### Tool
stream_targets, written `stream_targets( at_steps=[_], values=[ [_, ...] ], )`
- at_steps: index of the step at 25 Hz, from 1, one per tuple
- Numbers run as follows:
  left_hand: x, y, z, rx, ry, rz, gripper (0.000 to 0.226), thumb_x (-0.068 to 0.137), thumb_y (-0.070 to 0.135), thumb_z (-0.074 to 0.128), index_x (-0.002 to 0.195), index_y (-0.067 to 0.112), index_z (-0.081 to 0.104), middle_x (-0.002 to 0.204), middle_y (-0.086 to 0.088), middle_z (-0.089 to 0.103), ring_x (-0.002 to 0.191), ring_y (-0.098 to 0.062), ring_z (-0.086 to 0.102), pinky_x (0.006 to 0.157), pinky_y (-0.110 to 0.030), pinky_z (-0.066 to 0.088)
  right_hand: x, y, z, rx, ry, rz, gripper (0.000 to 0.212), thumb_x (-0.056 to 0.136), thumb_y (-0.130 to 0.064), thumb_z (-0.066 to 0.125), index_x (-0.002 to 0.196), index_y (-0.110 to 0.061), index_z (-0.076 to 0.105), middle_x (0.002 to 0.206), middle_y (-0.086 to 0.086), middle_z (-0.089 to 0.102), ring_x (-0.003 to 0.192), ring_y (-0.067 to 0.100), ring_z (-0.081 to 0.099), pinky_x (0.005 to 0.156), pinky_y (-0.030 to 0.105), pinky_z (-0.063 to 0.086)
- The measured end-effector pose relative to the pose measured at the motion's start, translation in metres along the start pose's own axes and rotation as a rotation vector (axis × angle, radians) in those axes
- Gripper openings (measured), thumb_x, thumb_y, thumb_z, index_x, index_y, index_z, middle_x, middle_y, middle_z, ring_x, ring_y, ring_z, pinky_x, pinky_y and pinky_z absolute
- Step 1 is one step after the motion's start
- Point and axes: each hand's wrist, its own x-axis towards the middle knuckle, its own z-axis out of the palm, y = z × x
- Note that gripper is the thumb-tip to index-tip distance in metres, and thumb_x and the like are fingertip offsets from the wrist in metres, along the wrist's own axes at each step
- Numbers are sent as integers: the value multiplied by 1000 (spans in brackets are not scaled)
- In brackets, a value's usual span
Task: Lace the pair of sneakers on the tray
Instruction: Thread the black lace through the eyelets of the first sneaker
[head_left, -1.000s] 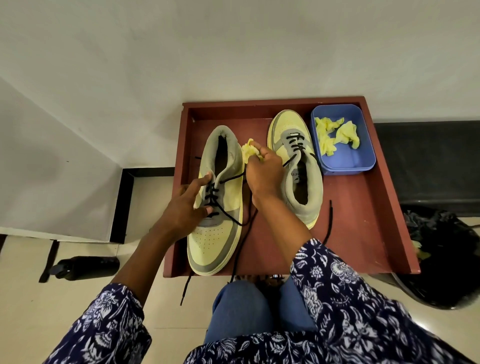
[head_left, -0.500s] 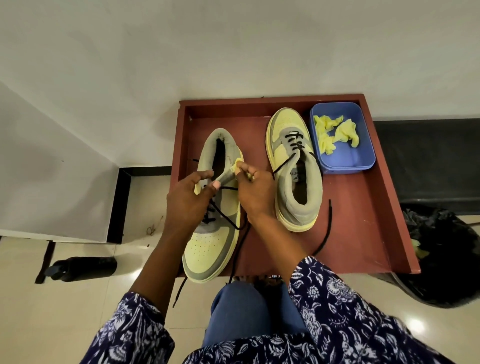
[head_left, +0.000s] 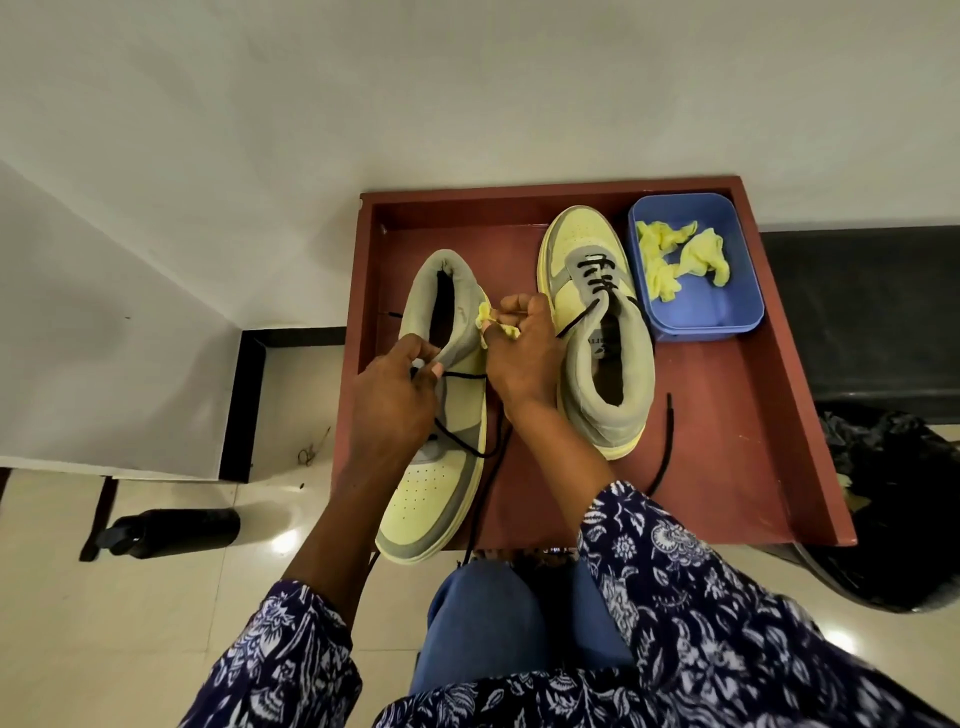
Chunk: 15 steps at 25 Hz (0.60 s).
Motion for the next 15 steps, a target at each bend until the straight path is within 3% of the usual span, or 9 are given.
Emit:
stream_targets(
  at_steps=[4, 9, 13, 15],
  values=[
    [0, -1, 0, -7, -4, -8, 12, 91, 20, 54, 100, 14, 60, 96, -9, 65, 79, -20, 62, 52, -16, 42, -16, 4, 0, 0, 3, -47, 16, 85, -5, 60, 94, -14, 50, 101, 4, 67, 91, 14, 62, 83, 33, 51],
    [1, -3, 0, -21, -8, -11, 10, 92, 18, 53, 98, 14, 60, 97, -7, 64, 82, -19, 59, 65, -26, 52, -51, 16, 6, -91, 34, -409, 9, 84, -4, 59, 92, -1, 56, 89, 10, 66, 78, 25, 62, 68, 34, 49],
    [2, -5, -1, -18, -29, -13, 8, 92, 18, 53, 96, 14, 59, 92, -8, 63, 73, -17, 56, 57, -25, 47, -33, 12, 6, -42, 58, -273, 6, 85, -5, 59, 87, -5, 54, 88, 3, 63, 80, 17, 59, 70, 28, 46],
    [2, -5, -1, -22, -39, -5, 8, 92, 18, 53, 96, 13, 58, 90, -7, 62, 69, -14, 55, 51, -19, 42, -16, 9, 5, -22, 67, -154, 16, 83, -4, 60, 83, -13, 47, 89, 5, 63, 84, 18, 61, 73, 26, 42]
  ],
)
